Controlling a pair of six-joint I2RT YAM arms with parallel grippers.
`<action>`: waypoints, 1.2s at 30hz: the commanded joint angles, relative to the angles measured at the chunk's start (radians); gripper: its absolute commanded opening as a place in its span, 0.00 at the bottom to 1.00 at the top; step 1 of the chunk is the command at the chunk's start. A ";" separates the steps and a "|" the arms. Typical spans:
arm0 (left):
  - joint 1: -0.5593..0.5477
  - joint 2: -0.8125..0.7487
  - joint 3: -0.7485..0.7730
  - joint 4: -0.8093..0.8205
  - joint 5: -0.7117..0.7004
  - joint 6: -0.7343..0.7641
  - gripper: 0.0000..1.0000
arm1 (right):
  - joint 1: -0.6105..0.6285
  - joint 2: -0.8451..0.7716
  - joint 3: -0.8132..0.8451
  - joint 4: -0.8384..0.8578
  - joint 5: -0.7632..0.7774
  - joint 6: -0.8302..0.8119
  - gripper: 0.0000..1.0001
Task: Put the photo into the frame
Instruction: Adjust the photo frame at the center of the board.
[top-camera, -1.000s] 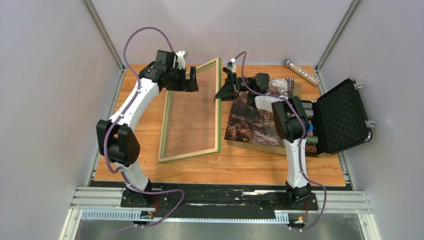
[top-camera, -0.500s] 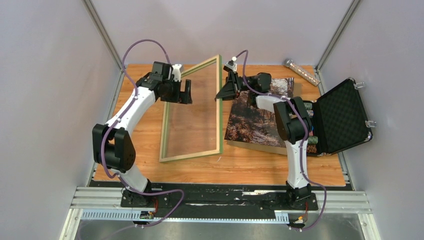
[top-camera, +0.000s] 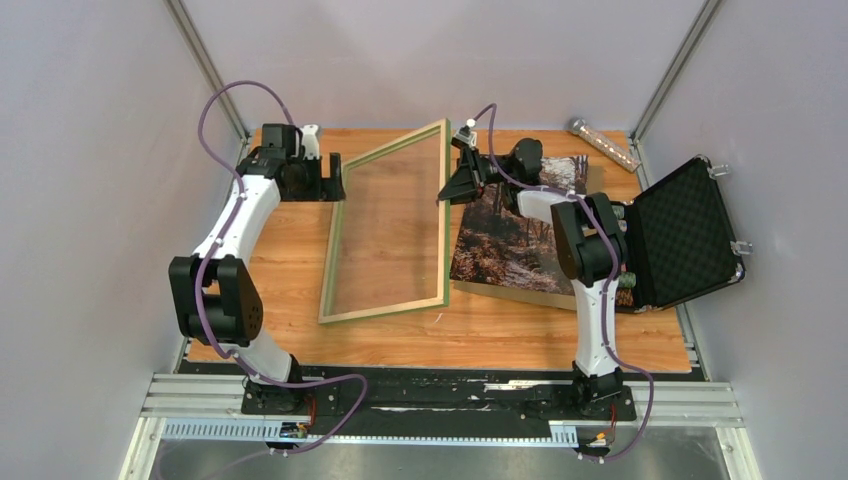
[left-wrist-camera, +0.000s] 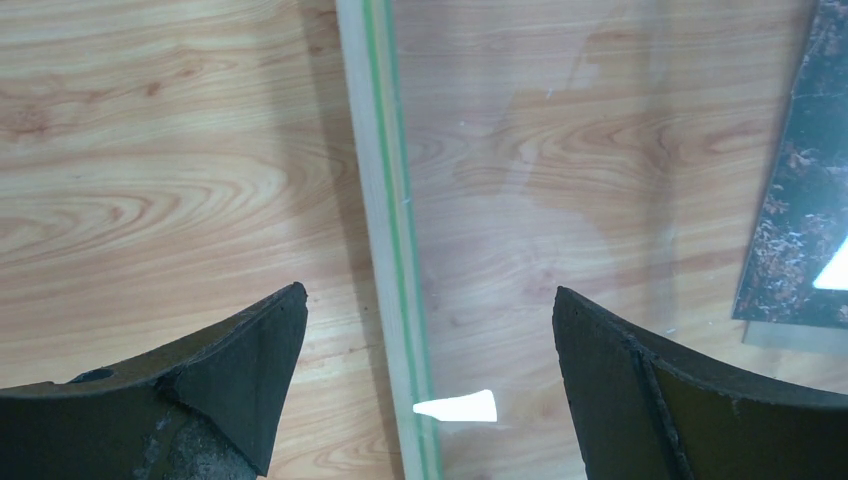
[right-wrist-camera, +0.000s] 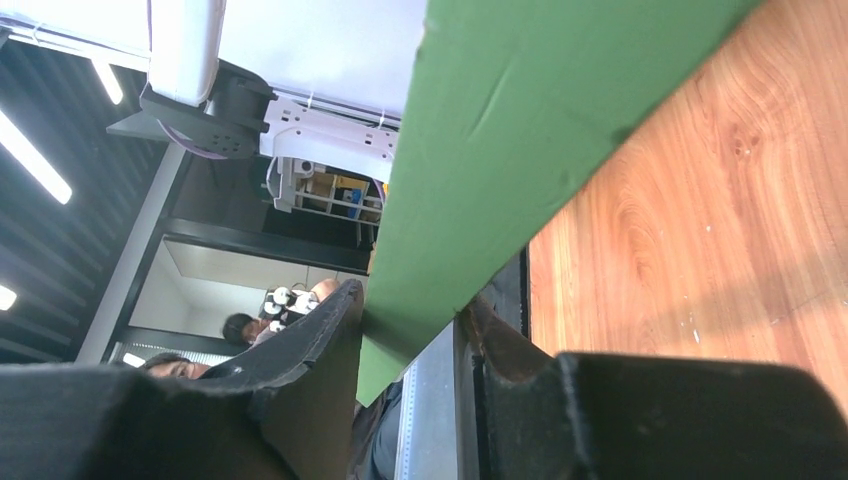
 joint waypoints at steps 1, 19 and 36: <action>0.022 -0.035 -0.010 0.009 -0.004 0.033 1.00 | -0.009 -0.017 -0.001 -0.098 0.000 -0.203 0.14; 0.037 -0.015 -0.069 0.031 0.000 0.034 1.00 | -0.016 -0.088 0.045 -0.809 0.069 -0.764 0.43; 0.042 0.015 -0.170 0.046 -0.001 0.070 1.00 | -0.030 -0.020 0.118 -1.171 0.225 -1.053 0.52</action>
